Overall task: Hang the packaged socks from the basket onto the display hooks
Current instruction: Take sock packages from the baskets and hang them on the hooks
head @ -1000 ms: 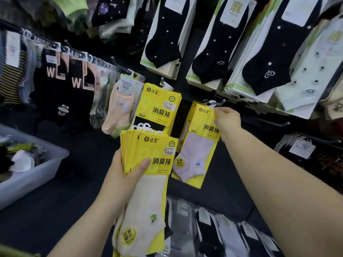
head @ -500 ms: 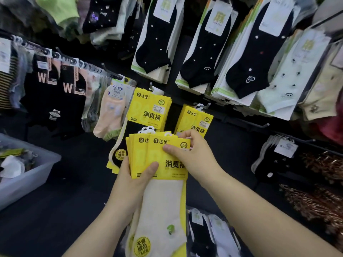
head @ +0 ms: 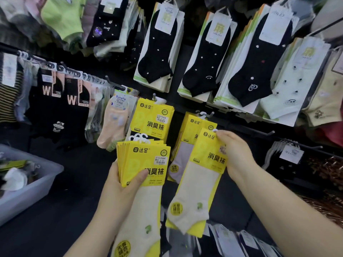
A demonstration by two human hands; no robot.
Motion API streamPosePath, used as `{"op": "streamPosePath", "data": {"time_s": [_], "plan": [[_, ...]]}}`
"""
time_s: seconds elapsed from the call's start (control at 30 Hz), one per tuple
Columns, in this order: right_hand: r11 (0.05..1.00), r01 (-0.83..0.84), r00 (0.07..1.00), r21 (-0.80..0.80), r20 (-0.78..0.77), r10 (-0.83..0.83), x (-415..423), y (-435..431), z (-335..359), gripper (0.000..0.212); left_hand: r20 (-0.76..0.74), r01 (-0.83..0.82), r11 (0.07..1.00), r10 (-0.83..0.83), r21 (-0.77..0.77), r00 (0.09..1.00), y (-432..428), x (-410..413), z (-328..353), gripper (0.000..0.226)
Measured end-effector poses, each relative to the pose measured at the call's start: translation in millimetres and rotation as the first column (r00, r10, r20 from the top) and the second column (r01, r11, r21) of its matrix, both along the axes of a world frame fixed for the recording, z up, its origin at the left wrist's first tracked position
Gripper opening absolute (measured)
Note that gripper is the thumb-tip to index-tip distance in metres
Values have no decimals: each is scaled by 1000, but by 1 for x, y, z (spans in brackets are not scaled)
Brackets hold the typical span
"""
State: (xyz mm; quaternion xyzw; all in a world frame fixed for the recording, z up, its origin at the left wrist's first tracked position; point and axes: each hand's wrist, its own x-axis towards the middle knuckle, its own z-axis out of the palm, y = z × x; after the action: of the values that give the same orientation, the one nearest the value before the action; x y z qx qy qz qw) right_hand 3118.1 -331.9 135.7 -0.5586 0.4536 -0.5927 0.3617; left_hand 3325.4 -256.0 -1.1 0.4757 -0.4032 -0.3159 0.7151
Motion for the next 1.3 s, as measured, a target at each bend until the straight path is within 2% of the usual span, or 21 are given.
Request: {"op": "streamPosePath", "data": {"time_s": [0.13,0.3,0.37,0.47,0.53,0.6,0.7,0.77,0.83,0.9,0.97,1.03,1.2,1.3], "plan": [[989,128,991,-72,-33,-131,7,-27,20,16,31,-4,1000,4,5,999,-1,2,-2,52],[978,152,987,-141,-27,-157,32,-54,32,26,40,41,999,-41,-15,998,-3,-2,-5,70],[978,154,987,-140,-16,-158,38,-63,31,30,42,60,998,-60,-13,997,-4,-3,-5,58],[980,172,985,-96,10,-172,36,-73,28,21,19,99,995,-98,-23,995,-5,-5,-5,48],[964,261,961,-51,-82,-264,34,-72,21,33,13,113,993,-112,-31,994,-5,-6,-4,50],[938,341,919,-68,-188,-347,36,-56,10,34,3,122,992,-122,-45,993,-3,-8,-2,49],[944,217,885,-247,-359,-297,44,-8,-14,25,-22,144,988,-146,-52,989,-1,-12,-1,41],[906,129,842,-404,-439,-315,47,22,-28,32,-39,152,987,-154,-49,987,-1,-16,1,44],[875,61,807,-479,-492,-326,49,41,-35,34,-48,145,988,-148,-49,988,0,-20,1,47],[909,-69,772,-411,-599,-212,53,50,-40,31,-50,147,988,-150,-51,987,2,-24,3,49],[943,-200,779,-265,-627,-11,57,55,-40,26,-37,160,986,-162,-54,986,4,-27,4,50],[953,-250,817,-171,-565,113,59,54,-39,23,-22,175,983,-177,-59,984,5,-29,4,49],[962,-268,907,-46,-349,236,56,48,-38,24,-85,190,980,-194,-51,977,2,-28,2,61],[961,-275,929,-14,-262,262,50,42,-38,24,-115,220,974,-224,-48,968,1,-27,1,50]]}}
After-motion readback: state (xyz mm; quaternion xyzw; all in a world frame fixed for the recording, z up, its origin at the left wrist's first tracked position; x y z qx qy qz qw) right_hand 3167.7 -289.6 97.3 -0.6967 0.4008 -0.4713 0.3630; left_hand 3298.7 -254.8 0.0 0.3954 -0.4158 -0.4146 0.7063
